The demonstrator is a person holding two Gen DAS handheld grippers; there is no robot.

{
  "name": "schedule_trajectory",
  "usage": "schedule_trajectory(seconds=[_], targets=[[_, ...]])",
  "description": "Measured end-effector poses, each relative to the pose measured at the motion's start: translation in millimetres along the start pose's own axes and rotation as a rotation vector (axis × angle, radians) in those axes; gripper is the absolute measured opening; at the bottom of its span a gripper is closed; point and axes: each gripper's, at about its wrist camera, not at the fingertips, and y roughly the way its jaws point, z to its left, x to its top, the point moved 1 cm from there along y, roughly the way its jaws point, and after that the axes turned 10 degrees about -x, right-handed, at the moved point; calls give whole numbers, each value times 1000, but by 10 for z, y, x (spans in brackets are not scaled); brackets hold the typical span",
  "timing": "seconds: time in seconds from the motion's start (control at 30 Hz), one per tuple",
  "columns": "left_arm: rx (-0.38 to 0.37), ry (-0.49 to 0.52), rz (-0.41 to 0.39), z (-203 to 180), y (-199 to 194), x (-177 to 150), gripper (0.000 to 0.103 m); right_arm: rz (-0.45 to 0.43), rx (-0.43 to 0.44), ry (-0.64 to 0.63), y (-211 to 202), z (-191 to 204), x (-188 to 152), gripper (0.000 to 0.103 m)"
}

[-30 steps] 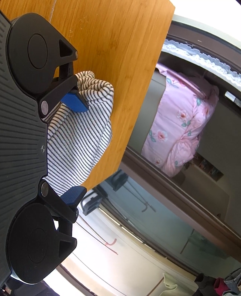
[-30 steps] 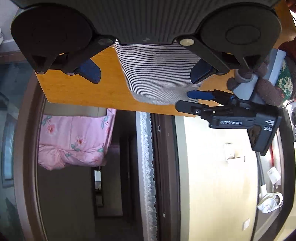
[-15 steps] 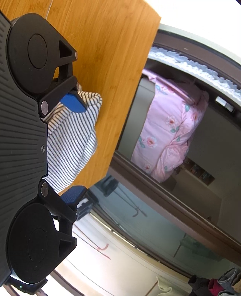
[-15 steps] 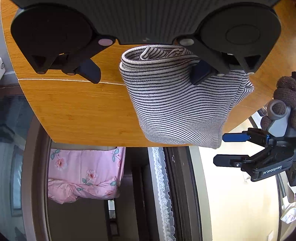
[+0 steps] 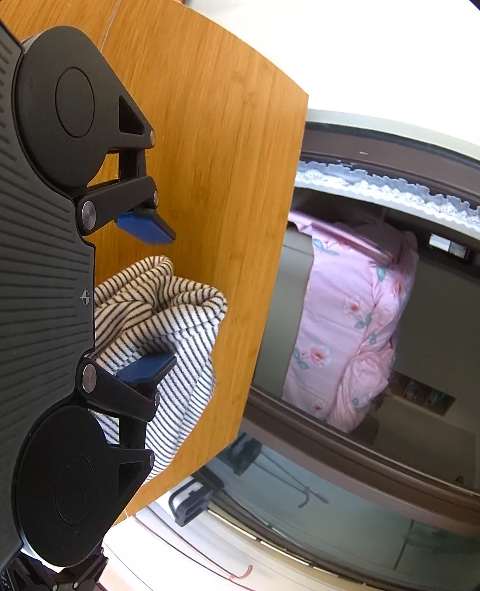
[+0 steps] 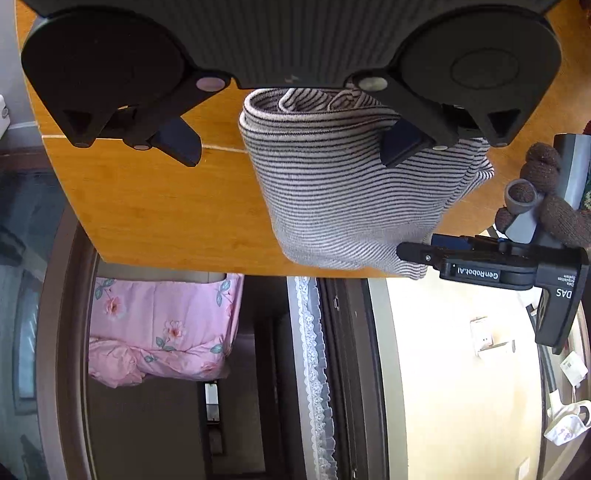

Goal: Fold clothes

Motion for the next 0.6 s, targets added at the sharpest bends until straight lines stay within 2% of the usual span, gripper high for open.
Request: schedule_trajectory(seconds=[0.1,0.13,0.17,0.27,0.4,0.47,0.53,0.6], targets=[[29,69,-11,-77,-12,-32,74,-50,-1,-8,-55,-19,121,102],[35,83,-15,-93,-12,-41,74,-62,-9,-3,-44,-27,173,100],[38,89,-18,-102,-12,-46,75,-74,-16,2,-32,-36,224,93],[34,81,-25,-89,-38,-44,77,7,-35,-23,209,28,240,90],[25,47,-42,-46,-150,-12,77,55,-49,-62,402,129,70,90],[-34,-19,-47,6,-302,-30,77,39,-59,-62,338,119,107,90],[-99,-90,-51,60,-463,-51,84,-1,-48,-83,212,131,129,90],[-222,-158,-13,94,-556,-159,85,-38,16,-136,49,235,116,90]])
